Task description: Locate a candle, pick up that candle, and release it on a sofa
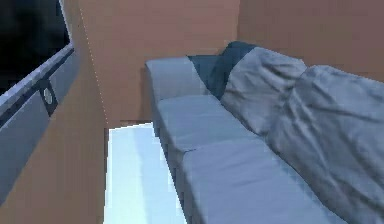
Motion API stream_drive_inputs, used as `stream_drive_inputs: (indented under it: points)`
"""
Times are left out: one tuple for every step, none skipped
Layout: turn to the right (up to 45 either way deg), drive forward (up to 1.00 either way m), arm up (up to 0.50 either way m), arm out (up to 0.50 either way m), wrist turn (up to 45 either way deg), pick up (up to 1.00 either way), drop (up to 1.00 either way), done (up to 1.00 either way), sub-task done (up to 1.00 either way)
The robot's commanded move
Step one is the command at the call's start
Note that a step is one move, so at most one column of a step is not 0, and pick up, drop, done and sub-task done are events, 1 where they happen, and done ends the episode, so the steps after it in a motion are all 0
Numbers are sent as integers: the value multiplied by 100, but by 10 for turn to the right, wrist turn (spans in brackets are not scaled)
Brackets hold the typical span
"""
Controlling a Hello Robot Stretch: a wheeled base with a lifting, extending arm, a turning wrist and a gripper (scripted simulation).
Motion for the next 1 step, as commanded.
stream_drive_inputs:
  points:
    - [450,0,0,0,0,0,0,0,0]
